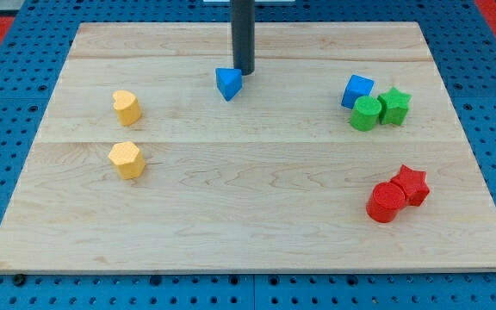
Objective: Move the blue triangle to the top side of the yellow heart
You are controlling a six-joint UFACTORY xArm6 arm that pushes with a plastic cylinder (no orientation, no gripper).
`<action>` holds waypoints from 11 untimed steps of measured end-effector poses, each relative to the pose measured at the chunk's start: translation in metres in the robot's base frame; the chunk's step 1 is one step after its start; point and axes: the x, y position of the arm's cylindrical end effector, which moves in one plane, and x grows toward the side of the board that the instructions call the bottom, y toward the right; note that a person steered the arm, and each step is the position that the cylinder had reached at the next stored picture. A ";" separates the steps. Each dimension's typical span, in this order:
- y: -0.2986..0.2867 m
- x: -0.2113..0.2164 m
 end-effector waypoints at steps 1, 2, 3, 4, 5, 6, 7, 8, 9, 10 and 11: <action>0.015 0.000; 0.039 0.008; 0.042 0.028; 0.013 0.042; -0.043 0.030; -0.047 -0.002; -0.078 -0.017; -0.128 -0.016; -0.156 -0.003; -0.166 0.010; -0.190 0.014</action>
